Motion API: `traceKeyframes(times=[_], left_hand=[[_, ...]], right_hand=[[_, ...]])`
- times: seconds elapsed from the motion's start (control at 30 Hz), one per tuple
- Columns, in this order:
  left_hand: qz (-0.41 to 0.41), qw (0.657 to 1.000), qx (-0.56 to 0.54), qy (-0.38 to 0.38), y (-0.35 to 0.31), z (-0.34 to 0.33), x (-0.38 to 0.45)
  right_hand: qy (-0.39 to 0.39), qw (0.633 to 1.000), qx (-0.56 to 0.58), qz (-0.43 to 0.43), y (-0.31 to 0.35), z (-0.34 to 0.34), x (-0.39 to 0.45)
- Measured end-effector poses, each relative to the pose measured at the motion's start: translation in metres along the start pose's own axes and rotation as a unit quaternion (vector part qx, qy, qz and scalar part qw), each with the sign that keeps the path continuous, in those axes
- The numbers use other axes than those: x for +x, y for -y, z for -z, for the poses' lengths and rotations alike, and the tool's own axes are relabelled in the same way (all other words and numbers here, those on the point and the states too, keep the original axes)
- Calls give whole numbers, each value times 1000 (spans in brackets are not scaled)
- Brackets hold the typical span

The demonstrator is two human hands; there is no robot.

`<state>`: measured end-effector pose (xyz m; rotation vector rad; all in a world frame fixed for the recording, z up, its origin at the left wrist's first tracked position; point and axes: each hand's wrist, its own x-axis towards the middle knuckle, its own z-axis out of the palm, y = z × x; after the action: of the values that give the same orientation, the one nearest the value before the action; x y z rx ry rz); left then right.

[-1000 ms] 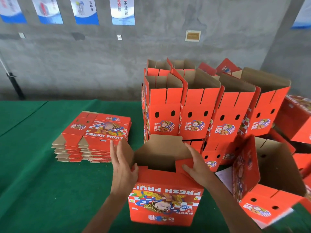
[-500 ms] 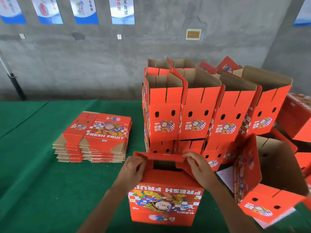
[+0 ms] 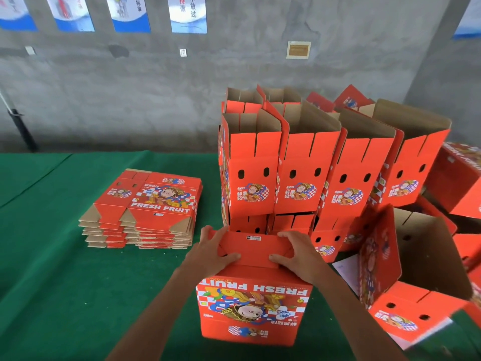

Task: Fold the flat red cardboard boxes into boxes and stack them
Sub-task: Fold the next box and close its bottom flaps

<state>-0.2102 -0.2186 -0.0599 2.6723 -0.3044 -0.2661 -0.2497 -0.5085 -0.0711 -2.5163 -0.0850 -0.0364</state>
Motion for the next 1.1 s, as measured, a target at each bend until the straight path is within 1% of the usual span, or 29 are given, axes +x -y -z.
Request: traceKeyframes(times=[0.13,0.2,0.27,0.3,0.37,0.4,0.43,0.47,0.5,0.53,0.57,0.6,0.63,0.67,0.7,0.73,0.9,0.97,1.07,1.1], left_hand=[[48,995,82,-31,-12,-1,7],[43,993,91,-53,-11,-3,7],[36,994,63,-80,-9,-7,7],[37,994,52,-88,-6,-9,7],[44,994,46,-90,-3,-11,9],[47,994,41,-87,-1,-11,10],[50,994,34,-86,1,-12,11],[53,995,30,-85,4,-13,12],[55,995,28,-83,6,-14,13],[56,995,27,-80,7,-14,14],[55,995,26,-79,7,-13,15],[55,995,23,-78,8,-13,15],[53,995,22,-77,9,-12,14],[50,995,23,-77,10,-12,15],[48,996,23,-78,12,-11,15],[46,995,23,-80,13,-11,16],[38,997,11,-73,14,-15,15],[34,996,9,-77,14,-15,13],[24,996,3,-85,14,-12,9],[21,996,-3,-82,14,-12,7]], right_hand=[[-8,994,-109,13,12,-6,10],[-6,994,-110,8,15,-8,10],[-13,997,-82,5,13,-9,7],[-33,998,-57,1,13,-9,5],[-125,991,25,-37,14,-9,1],[-172,980,70,-74,14,-9,-1],[-192,966,119,-125,14,-7,-3],[-172,951,176,-190,11,-6,-6],[-115,928,240,-262,5,-5,-11],[-40,896,302,-325,-3,-7,-17],[33,867,338,-365,-11,-10,-25],[92,847,345,-394,-19,-15,-34],[131,832,338,-420,-26,-22,-40],[151,817,337,-442,-31,-28,-45],[162,805,344,-456,-33,-32,-47],[169,800,348,-459,-34,-32,-49],[225,781,383,-439,-36,-10,-49],[235,781,396,-422,-36,-9,-50],[236,763,443,-408,-41,-14,-53],[238,762,446,-404,-43,-14,-57]])
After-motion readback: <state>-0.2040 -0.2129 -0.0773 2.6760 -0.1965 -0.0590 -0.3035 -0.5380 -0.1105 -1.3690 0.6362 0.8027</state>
